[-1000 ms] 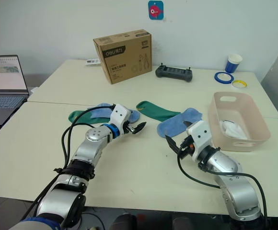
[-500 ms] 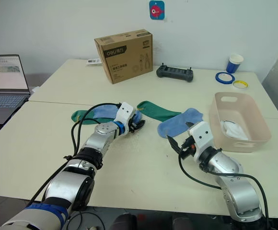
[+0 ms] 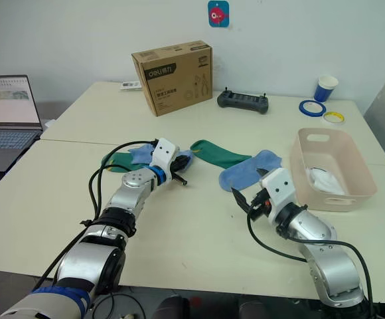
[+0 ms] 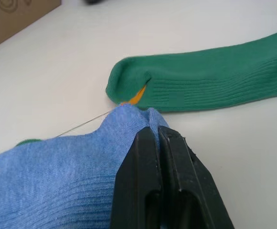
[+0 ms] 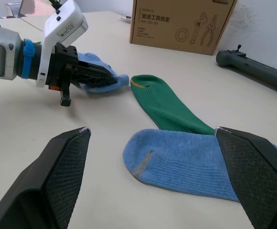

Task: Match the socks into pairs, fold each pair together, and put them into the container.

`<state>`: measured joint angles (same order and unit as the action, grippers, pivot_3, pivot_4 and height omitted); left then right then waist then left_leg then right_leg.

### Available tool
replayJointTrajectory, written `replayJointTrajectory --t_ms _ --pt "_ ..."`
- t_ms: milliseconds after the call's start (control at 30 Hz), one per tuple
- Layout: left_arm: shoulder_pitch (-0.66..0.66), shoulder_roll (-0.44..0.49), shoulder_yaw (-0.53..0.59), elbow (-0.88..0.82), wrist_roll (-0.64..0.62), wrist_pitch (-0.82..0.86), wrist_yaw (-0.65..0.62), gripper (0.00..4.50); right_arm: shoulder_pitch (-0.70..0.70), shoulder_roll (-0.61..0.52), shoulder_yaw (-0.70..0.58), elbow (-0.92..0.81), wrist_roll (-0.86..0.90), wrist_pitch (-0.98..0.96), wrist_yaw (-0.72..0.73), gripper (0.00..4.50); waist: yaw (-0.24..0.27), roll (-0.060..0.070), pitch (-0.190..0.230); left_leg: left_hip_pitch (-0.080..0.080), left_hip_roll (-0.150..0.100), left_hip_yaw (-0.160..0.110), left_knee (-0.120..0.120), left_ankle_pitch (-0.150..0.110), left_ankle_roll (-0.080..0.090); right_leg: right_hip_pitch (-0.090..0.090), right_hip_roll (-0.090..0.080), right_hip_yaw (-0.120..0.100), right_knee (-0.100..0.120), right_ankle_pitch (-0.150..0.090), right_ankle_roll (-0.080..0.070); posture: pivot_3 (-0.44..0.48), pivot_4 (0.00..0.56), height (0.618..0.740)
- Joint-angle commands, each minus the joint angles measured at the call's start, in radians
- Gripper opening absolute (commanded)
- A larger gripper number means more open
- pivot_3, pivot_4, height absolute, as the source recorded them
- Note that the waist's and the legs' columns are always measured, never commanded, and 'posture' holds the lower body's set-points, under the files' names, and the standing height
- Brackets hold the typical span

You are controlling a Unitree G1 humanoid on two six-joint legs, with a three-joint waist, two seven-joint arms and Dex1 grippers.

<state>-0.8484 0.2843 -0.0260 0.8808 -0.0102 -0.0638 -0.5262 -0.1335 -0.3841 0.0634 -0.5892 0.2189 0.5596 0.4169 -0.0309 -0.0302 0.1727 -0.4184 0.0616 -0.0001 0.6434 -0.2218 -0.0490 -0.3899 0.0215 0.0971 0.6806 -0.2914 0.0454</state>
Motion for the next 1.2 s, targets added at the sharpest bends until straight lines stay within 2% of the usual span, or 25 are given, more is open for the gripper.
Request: replayJointTrajectory --t_ms 33,167,333,433,533,667,833,967,1067,1200 --pt "-0.003 0.018 0.037 -0.088 -0.039 -0.063 -0.028 0.03 -0.015 -0.004 -0.001 -0.013 0.002 -0.027 0.008 4.50 0.000 0.000 0.000 0.000 0.000 0.000 0.000 0.000 0.000 0.000 0.000 0.000 0.000 0.000 0.000 0.000 0.150 0.740" --pt "0.045 0.059 0.027 -0.232 -0.071 -0.074 -0.151 0.03 -0.013 -0.003 -0.002 -0.012 0.005 -0.029 0.007 4.50 -0.002 0.000 0.000 0.000 0.000 0.000 0.000 0.000 0.000 0.000 0.000 0.000 0.000 0.000 0.000 0.000 0.150 0.740" --pt "0.157 0.124 -0.021 -0.469 -0.139 -0.033 -0.374 0.03 0.002 -0.018 -0.023 -0.008 0.009 -0.035 0.017 4.50 -0.002 0.000 0.000 0.000 0.001 0.000 -0.001 0.000 0.000 0.000 0.000 0.000 0.000 0.001 -0.003 0.000 0.150 0.740" --pt "0.274 0.205 -0.090 -0.746 -0.254 0.186 -0.556 0.03 0.026 -0.057 -0.056 -0.002 0.019 -0.047 0.053 4.50 -0.003 0.000 0.000 0.000 0.001 0.001 -0.001 0.000 0.000 0.000 0.000 0.000 0.000 0.001 -0.003 0.000 0.150 0.740" --pt "0.381 0.290 -0.162 -0.930 -0.297 0.341 -0.646 0.03 0.040 -0.095 -0.089 0.017 0.027 -0.065 0.084 4.50 -0.002 0.001 0.000 0.000 0.001 0.001 0.000 0.000 0.000 0.000 -0.001 0.000 0.000 0.001 -0.003 0.000 0.150 0.740" --pt "0.460 0.339 -0.214 -1.036 -0.304 0.422 -0.676 0.03 0.034 -0.123 -0.113 0.039 0.034 -0.076 0.110 4.50 -0.004 0.001 0.000 0.003 0.001 0.002 0.000 0.000 0.000 0.001 -0.001 0.002 0.000 -0.001 -0.001 0.000 0.150 0.740" --pt "0.478 0.256 -0.229 -1.107 -0.368 0.566 -0.605 0.03 0.040 -0.146 -0.141 0.062 0.043 -0.088 0.132 4.50 -0.001 0.001 0.001 0.002 0.001 0.001 0.001 0.000 0.000 0.001 -0.001 0.001 0.001 0.000 -0.003 0.000 0.150 0.740" --pt "0.494 0.240 -0.244 -1.105 -0.438 0.695 -0.626 0.03 0.046 -0.162 -0.145 0.079 0.044 -0.101 0.148 4.50 -0.002 0.001 0.001 0.002 0.001 0.002 0.001 0.000 0.000 0.001 -0.001 0.002 0.000 0.000 -0.002 0.000 0.150 0.740" --pt "0.504 0.221 -0.237 -1.096 -0.458 0.716 -0.609 0.71 0.058 -0.168 -0.145 0.088 0.045 -0.111 0.159 4.50 -0.003 0.001 0.001 0.002 0.002 0.000 0.000 0.000 0.000 0.000 0.001 0.001 0.000 0.000 -0.003 0.000 0.150 0.740" --pt "0.514 0.232 -0.228 -1.101 -0.472 0.733 -0.613 1.88 0.089 -0.174 -0.151 0.089 0.048 -0.119 0.169 4.50 -0.003 0.001 0.001 0.002 0.002 0.000 0.000 0.000 0.000 0.000 0.001 0.001 0.001 -0.001 -0.004 0.000 0.150 0.740"
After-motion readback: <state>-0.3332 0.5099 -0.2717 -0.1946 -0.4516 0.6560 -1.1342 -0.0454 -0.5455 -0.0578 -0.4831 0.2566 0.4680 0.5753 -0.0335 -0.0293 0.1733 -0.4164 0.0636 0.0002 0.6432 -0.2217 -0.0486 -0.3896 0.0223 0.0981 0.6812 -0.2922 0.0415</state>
